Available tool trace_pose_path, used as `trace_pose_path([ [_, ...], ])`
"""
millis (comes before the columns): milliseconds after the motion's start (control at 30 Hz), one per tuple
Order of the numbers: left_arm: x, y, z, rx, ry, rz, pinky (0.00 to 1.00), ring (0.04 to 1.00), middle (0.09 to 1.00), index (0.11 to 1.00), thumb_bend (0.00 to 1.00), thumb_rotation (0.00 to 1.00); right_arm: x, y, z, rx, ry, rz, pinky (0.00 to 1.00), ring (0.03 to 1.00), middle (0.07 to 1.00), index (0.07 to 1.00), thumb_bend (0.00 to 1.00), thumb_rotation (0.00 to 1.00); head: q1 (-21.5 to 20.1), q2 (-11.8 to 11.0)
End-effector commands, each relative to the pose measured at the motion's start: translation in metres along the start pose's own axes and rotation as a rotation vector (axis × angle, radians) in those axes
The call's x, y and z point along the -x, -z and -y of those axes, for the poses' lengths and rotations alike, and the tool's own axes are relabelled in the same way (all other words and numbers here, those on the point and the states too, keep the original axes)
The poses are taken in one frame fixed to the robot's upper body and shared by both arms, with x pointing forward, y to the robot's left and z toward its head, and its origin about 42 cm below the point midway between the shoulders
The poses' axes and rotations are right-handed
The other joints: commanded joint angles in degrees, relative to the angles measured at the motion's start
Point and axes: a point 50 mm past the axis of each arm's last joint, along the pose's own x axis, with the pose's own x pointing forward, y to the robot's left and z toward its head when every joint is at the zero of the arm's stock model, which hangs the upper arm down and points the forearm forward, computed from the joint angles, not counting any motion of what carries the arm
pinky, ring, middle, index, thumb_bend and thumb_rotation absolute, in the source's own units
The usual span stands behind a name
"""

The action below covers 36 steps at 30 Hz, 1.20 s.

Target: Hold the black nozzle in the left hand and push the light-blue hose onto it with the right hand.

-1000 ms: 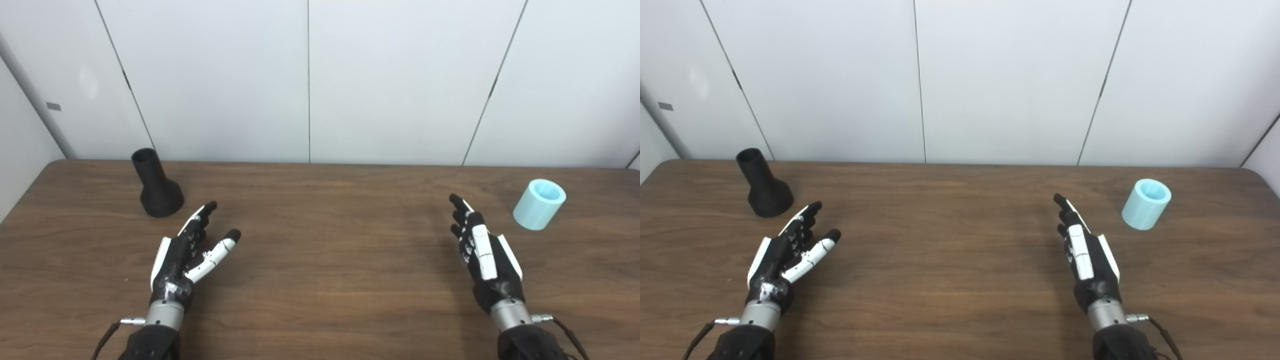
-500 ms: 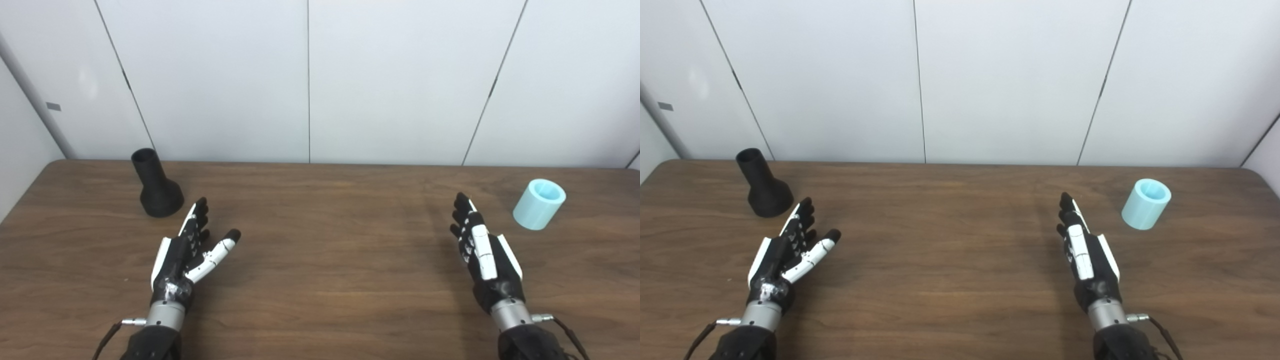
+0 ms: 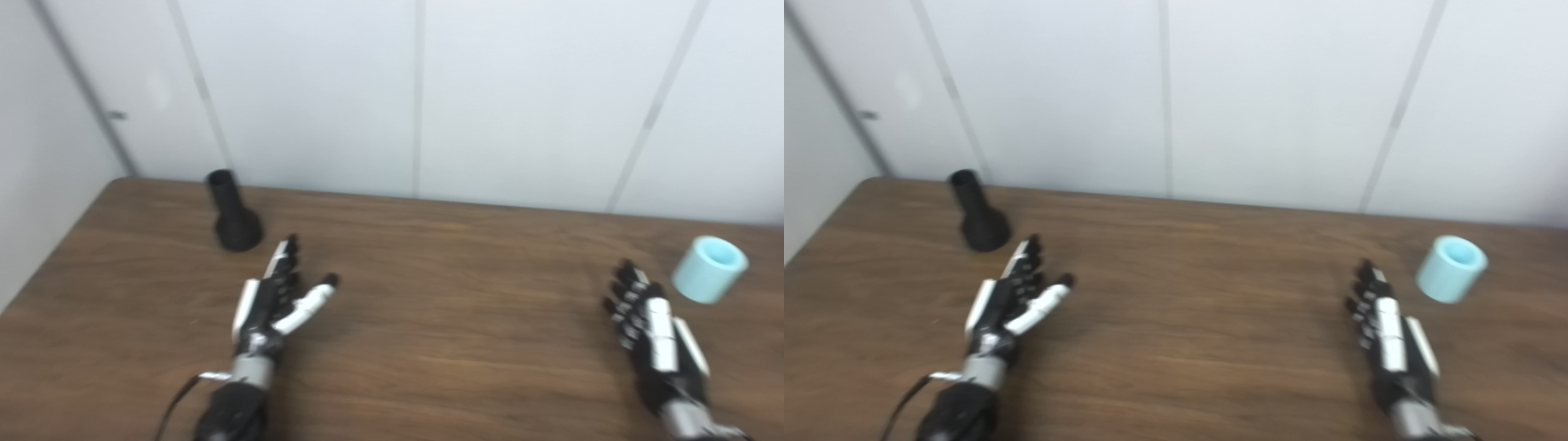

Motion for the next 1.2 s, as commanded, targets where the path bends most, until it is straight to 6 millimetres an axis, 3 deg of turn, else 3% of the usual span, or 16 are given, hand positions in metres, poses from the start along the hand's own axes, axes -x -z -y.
trace_pose_path([
  [0, -0.001, -0.009, 0.011, -0.017, 0.015, 0.072, 0.94, 0.965, 0.969, 0.976, 0.7, 0.3, -0.002, -0.012, 0.008, 0.023, 0.009, 0.063, 0.93, 0.981, 0.976, 0.98, 0.61, 0.76, 0.5, -0.2],
  [100, 0.0, -0.007, 0.018, -0.024, 0.013, 0.068, 0.93, 0.966, 0.963, 0.966, 0.71, 0.31, -0.001, -0.014, 0.012, 0.021, 0.005, 0.059, 0.92, 0.975, 0.971, 0.98, 0.56, 0.65, 2.1, -1.2],
  [200, 0.001, -0.005, 0.021, -0.014, 0.014, 0.068, 0.93, 0.97, 0.965, 0.969, 0.71, 0.33, -0.001, -0.015, 0.013, 0.053, 0.002, 0.073, 0.92, 0.976, 0.982, 0.986, 0.52, 0.66, 2.5, -1.8],
  [267, 0.001, -0.003, 0.023, -0.014, 0.012, 0.071, 0.94, 0.969, 0.965, 0.966, 0.71, 0.31, 0.0, -0.015, 0.013, 0.064, 0.014, 0.076, 0.85, 0.941, 0.958, 0.962, 0.56, 0.67, 3.0, -2.6],
  [400, 0.001, 0.001, 0.023, -0.021, 0.004, 0.073, 0.94, 0.955, 0.96, 0.956, 0.73, 0.33, 0.0, -0.013, 0.012, 0.048, 0.02, 0.068, 0.82, 0.923, 0.941, 0.953, 0.62, 0.67, 2.6, -3.5],
  [700, 0.004, 0.008, 0.018, -0.017, -0.017, 0.07, 0.94, 0.957, 0.969, 0.971, 0.73, 0.32, 0.003, -0.01, 0.008, 0.053, 0.026, 0.072, 0.78, 0.904, 0.921, 0.933, 0.59, 0.67, 0.4, -6.0],
  [1000, 0.004, 0.01, 0.013, -0.034, -0.019, 0.078, 0.95, 0.969, 0.98, 0.979, 0.74, 0.31, 0.004, -0.002, 0.013, 0.006, -0.017, 0.08, 0.92, 0.975, 0.979, 0.967, 0.54, 0.65, -0.9, -6.6],
  [1167, 0.004, 0.01, 0.012, -0.021, -0.019, 0.079, 0.95, 0.972, 0.982, 0.976, 0.74, 0.28, 0.004, 0.002, 0.017, 0.023, -0.021, 0.099, 0.91, 0.972, 0.977, 0.963, 0.53, 0.63, -0.7, -6.2],
])
